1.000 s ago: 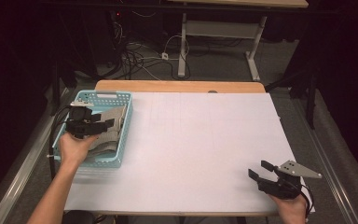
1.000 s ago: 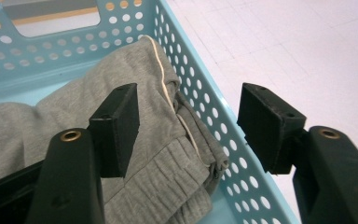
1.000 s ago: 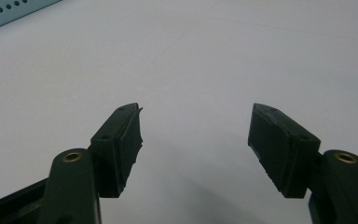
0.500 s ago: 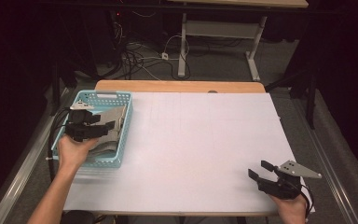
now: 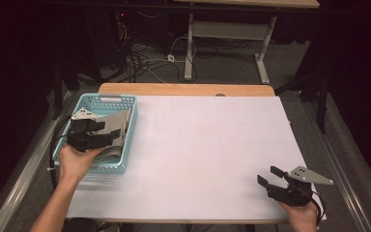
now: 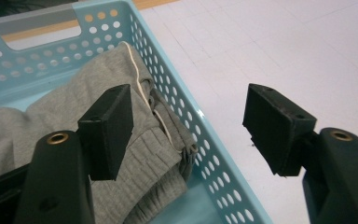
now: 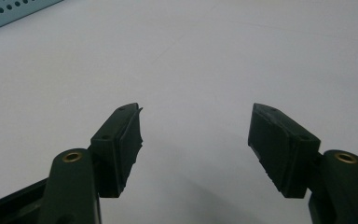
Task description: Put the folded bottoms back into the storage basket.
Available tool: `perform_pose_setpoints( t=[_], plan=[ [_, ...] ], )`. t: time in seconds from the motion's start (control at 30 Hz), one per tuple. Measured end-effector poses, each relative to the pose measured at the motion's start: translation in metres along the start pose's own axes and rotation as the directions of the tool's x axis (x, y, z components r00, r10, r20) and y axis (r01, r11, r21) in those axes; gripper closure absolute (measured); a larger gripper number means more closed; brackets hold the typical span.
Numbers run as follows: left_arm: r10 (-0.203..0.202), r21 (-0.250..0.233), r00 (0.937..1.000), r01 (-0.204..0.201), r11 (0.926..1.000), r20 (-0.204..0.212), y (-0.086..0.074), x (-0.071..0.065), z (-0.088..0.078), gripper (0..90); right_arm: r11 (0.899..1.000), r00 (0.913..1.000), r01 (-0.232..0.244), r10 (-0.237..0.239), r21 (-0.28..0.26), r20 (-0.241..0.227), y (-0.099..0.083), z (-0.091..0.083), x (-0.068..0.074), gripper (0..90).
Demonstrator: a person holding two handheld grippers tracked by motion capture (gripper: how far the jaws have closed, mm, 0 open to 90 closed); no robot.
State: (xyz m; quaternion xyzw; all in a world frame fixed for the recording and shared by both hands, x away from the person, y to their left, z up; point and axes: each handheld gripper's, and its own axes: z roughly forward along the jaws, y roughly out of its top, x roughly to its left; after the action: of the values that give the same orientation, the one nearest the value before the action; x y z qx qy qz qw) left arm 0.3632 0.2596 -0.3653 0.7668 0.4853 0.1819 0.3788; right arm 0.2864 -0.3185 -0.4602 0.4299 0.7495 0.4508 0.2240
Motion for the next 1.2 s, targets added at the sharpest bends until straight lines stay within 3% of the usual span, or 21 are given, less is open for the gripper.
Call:
perform_pose_setpoints(
  t=[0.63,1.2],
  plan=[
    [0.031,-0.058,0.9989,-0.029,0.9979,0.036,-0.01,-0.015,-0.013,33.0,1.0,1.0,0.001,-0.001,-0.002,0.001,0.0,0.0,0.0,35.0],
    [0.042,-0.083,0.9978,-0.037,0.9959,0.052,-0.026,-0.023,-0.02,33.0,1.0,1.0,0.0,0.0,-0.001,0.0,0.0,0.0,0.0,35.0]
  ],
)
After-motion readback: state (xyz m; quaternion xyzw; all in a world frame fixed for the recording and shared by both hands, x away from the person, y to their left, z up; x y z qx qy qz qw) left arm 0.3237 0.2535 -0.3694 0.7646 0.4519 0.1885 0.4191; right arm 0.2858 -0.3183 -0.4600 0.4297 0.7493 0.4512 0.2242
